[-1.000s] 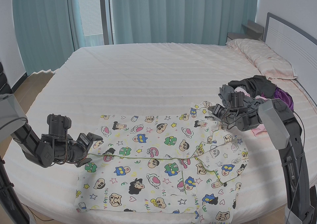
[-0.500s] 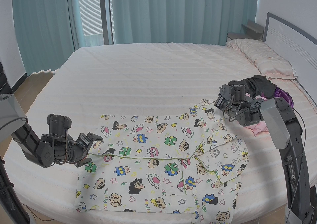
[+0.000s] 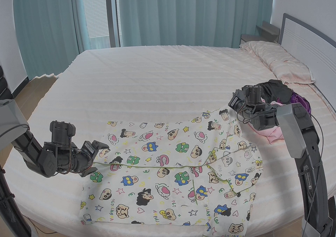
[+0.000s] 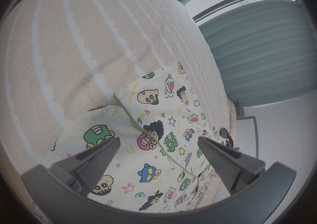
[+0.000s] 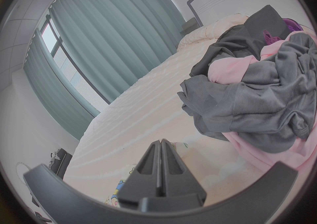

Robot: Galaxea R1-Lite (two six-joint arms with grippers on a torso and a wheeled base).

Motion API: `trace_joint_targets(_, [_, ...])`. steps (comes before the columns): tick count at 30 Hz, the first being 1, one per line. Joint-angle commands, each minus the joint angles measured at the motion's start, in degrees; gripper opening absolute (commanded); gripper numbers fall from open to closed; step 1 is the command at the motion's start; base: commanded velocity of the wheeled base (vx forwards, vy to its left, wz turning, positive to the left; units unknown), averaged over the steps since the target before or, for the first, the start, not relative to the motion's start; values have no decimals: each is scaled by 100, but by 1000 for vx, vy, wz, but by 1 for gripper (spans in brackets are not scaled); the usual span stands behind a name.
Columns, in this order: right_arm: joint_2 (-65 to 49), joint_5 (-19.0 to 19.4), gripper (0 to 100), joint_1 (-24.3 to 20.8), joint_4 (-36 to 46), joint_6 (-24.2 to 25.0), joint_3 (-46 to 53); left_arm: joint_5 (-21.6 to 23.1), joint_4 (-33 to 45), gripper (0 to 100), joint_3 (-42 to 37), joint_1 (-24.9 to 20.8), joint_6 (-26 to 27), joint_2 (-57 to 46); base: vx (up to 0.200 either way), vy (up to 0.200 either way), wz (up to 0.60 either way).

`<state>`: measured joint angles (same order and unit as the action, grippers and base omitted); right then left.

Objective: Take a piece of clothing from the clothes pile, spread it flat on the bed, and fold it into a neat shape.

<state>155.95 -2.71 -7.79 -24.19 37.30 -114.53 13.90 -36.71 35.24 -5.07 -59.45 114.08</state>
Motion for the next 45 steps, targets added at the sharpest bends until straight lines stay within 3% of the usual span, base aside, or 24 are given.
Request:
trace_joint_targets(1, [58, -11, 0, -12, -7, -13, -6, -1, -3, 100, 0, -3, -5, 0, 0, 0, 0])
trace_joint_targets(2, [58, -11, 0, -12, -16, -13, -6, -1, -3, 100, 0, -3, -5, 0, 0, 0, 0])
trace_joint_targets(3, [58, -37, 100, -12, -16, -48, -6, -1, -3, 100, 0, -3, -5, 0, 0, 0, 0])
trace_joint_targets(9, [-197, -37, 100, 58, -95, -575, 546, -1, -3, 100, -17, -3, -5, -35, 0, 0, 0])
trace_joint_targets(18, [-1410, -28, 100, 120, -798, -566, 2251, 8, -311, 100, -404, -3, 30, -351, 0, 0, 0])
trace_joint_targets(19, [-1999, -19, 100, 111, -1106, -549, 3051, -1, -513, 100, -545, -3, 30, -439, 0, 0, 0])
trace_joint_targets(22, [-2649, -28, 100, 85, -1378, -531, 4009, 8, -583, 100, -721, -3, 13, -685, -200, 0, 0])
trace_joint_targets(27, [-3844, -37, 100, 23, -1572, -215, 5608, 8, -557, 100, -1090, -3, 13, -1213, -200, 0, 0])
trace_joint_targets(32, [-4952, -37, 100, -144, -1580, 655, 7384, 8, -566, 100, -1898, -187, 4, -1617, -200, 0, 0])
trace_joint_targets(39, [-5585, -19, 100, -293, -1589, 1253, 8755, -10, -557, 100, -2514, -328, 13, -1635, -143, 0, 0])
trace_joint_targets(42, [-5690, -11, 100, -416, -1633, 1526, 9106, -203, -548, 100, -2645, -398, 22, -1599, 0, 0, 0])
trace_joint_targets(45, [-5690, 7, 100, -487, -1888, 1666, 9528, -766, -557, 100, -2681, -609, -5, -1098, 0, 0, 0])
